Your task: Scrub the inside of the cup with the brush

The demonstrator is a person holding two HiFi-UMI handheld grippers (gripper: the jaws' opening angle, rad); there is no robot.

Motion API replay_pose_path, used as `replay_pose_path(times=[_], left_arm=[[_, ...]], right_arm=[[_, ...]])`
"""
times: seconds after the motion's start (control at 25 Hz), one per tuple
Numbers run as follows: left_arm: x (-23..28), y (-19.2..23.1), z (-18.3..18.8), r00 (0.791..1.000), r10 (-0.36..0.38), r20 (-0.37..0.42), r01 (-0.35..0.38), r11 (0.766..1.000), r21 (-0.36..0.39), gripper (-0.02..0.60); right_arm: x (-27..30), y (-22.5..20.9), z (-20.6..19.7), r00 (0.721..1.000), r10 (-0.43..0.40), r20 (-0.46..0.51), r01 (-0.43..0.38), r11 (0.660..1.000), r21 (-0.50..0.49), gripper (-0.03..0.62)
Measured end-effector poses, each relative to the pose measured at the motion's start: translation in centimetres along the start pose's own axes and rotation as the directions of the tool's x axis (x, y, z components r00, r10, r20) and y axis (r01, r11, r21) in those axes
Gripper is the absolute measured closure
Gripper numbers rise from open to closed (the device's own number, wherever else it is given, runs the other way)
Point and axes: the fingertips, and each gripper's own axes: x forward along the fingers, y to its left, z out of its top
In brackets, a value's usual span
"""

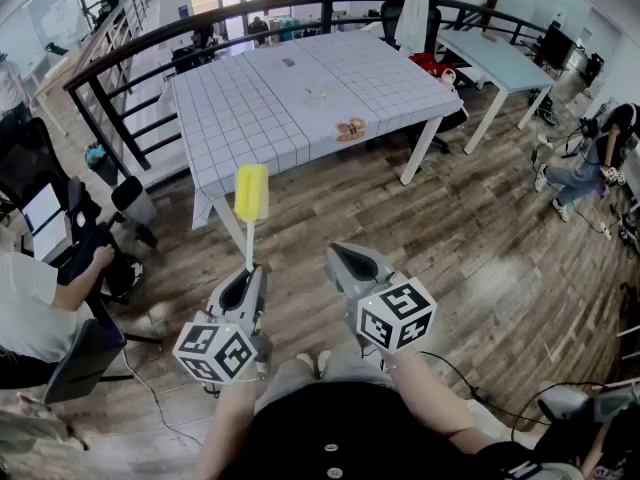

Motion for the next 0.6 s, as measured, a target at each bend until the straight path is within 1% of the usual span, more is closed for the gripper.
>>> replay_pose_path(times=[0.2,0.44,0.6], left_arm=[[0.6,-0.2,-0.5,1.0,0.0,-0.009,0.0,1.0,-0.003,0.534],[1.2,-0.8,-1.5,1.0,-0.01,-0.027,0.009,1.0,-0.017,0.534],[1.9,-1.2,-1.7,0.999,-0.017,-0.029,0.016,1.0,-0.018,0.534]], right_arm=[[-0.3,-0.5,-0.6,1.0,-0.007,-0.014,0.006,1.0,-0.003,0.597],[-0.6,-0.6,-0.8,1.0,0.006,-0.02,-0.006,1.0,-0.004,0.597],[-1.0,-1.0,-0.3,0.999,0.043,0.006,-0.043,0.999,0.021,0.597]])
